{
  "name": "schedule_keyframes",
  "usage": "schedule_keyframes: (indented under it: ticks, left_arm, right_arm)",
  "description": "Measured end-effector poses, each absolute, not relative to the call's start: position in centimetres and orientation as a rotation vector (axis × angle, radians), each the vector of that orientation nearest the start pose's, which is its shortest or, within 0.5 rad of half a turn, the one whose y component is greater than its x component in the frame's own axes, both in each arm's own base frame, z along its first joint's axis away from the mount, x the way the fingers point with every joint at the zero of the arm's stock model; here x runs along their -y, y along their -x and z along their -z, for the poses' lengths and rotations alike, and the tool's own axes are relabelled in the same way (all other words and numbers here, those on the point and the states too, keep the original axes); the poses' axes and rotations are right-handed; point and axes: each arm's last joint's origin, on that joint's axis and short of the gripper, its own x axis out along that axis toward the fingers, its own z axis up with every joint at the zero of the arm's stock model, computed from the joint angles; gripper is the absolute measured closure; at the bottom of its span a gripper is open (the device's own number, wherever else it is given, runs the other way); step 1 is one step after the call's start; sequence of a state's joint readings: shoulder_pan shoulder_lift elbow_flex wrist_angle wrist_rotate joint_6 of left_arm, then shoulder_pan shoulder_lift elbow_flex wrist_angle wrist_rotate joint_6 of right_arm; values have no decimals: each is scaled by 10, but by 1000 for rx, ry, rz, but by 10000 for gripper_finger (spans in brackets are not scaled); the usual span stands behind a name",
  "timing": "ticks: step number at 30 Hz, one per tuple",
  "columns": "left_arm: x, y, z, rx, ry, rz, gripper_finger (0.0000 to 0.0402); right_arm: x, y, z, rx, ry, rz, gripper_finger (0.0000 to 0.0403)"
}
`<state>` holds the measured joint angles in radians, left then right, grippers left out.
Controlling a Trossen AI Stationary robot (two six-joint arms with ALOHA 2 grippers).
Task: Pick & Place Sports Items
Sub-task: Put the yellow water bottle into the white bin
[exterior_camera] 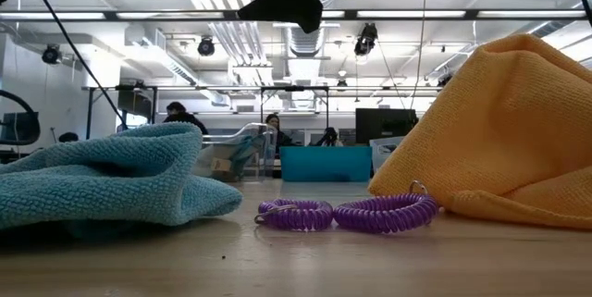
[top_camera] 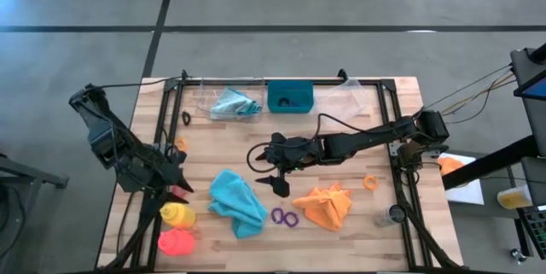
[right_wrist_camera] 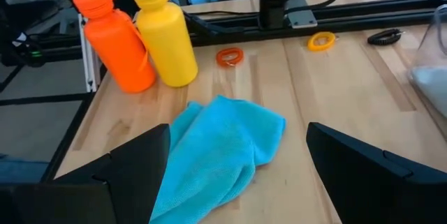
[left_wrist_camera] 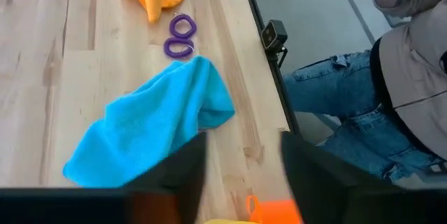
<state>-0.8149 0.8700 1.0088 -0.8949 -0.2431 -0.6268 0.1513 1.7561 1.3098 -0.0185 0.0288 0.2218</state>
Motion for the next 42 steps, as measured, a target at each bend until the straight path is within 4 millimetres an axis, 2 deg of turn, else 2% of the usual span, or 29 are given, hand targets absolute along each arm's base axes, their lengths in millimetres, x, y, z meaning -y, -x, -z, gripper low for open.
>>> schedule_keyframes:
  ticks: [3,6,9,13,16,24,32,34,39,42]
  left_arm:
    - [107,-111,-333,-793,199,313,137]
    - [107,-111,-333,-785,157,330,80]
    - [107,-111,-333,-775,104,352,42]
    - [107,-111,-333,-772,82,361,10]
    - [107,-111,-333,-772,82,361,4]
    - [107,-111,-333,-752,44,354,23]
    - [110,-115,-329,-785,115,302,24]
    - [112,-115,-326,-849,201,286,24]
    - [111,-104,-316,-1137,352,319,24]
    - [110,-101,-315,-1201,448,276,24]
  right_arm:
    - [-60,-398,-268,-474,-179,-68,66]
    - [-60,-398,-268,-474,-179,-68,66]
    - [-60,-398,-268,-474,-179,-68,66]
    - [-60,-398,-268,-474,-179,-68,66]
    - [-60,-398,-268,-474,-179,-68,66]
    - [-59,-398,-268,-474,-179,-67,66]
    - [-59,-398,-268,-473,-174,-69,66]
    - [-59,-398,-268,-473,-172,-69,66]
    - [-59,-398,-268,-473,-157,-72,66]
    - [-57,-398,-268,-472,-147,-71,66]
